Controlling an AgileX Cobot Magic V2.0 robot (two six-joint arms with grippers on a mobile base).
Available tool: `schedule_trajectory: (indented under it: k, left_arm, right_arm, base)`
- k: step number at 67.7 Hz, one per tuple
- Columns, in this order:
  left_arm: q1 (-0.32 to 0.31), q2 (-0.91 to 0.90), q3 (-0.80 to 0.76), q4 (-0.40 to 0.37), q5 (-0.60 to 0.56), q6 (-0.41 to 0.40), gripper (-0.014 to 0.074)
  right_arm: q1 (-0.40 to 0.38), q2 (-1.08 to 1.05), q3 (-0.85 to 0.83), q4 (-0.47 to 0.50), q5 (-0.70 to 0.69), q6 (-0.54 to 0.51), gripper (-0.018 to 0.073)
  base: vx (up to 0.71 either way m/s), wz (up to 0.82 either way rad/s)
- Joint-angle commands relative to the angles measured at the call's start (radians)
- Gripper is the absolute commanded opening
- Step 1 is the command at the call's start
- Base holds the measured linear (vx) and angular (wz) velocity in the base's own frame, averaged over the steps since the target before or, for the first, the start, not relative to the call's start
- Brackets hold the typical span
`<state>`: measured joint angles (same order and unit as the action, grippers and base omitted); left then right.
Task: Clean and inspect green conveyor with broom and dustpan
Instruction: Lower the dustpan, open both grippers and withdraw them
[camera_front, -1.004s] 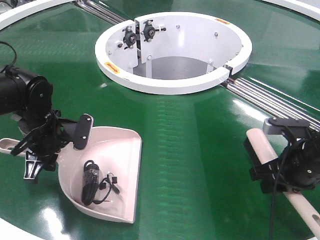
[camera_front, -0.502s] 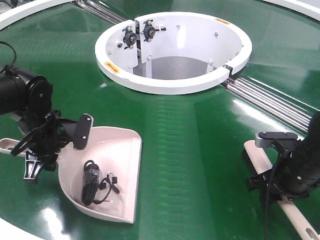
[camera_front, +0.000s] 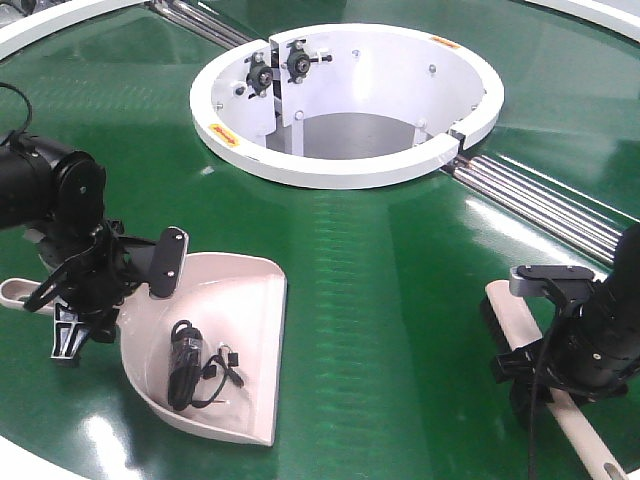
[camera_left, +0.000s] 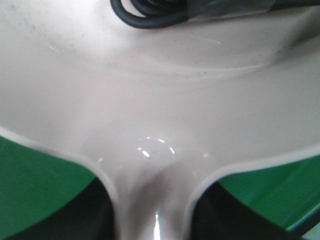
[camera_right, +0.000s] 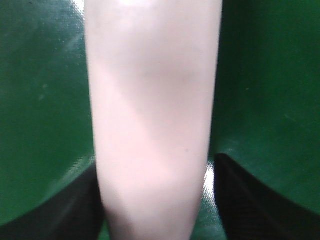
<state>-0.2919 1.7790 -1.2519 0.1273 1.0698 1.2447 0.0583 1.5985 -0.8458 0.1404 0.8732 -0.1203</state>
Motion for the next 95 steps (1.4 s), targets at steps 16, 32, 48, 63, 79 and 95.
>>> schedule_trajectory:
  k: [16, 32, 48, 63, 79, 95]
  left_arm:
    - [-0.001, -0.043, -0.026, -0.070, 0.012, -0.042, 0.0282]
    - [-0.001, -0.046, -0.026, -0.060, 0.019, -0.187, 0.0497]
    - [-0.001, -0.108, -0.026, -0.063, 0.014, -0.281, 0.0591]
    - [-0.001, -0.229, -0.026, -0.112, 0.014, -0.389, 0.0591]
    - [-0.001, -0.348, -0.026, -0.188, 0.014, -0.491, 0.0591]
    - [-0.002, -0.456, -0.026, -0.250, -0.002, -0.487, 0.0591]
  right_arm:
    - [-0.003, -0.044, -0.024, 0.001, 0.009, -0.001, 0.0529]
    - [-0.003, -0.095, -0.024, 0.001, 0.008, -0.002, 0.0529]
    - [-0.003, -0.179, -0.024, -0.003, 0.009, -0.002, 0.0529]
    - [-0.003, -0.334, -0.024, -0.003, -0.012, -0.002, 0.0529]
    - [-0.003, -0.531, -0.024, -0.002, -0.049, -0.009, 0.0529]
    - [-0.003, -0.708, -0.024, 0.004, -0.064, -0.009, 0.0529]
  base:
    - [0.00, 0.00]
    - [0.00, 0.00]
    - [0.00, 0.00]
    - [0.00, 0.00]
    - [0.00, 0.00]
    - [0.00, 0.00]
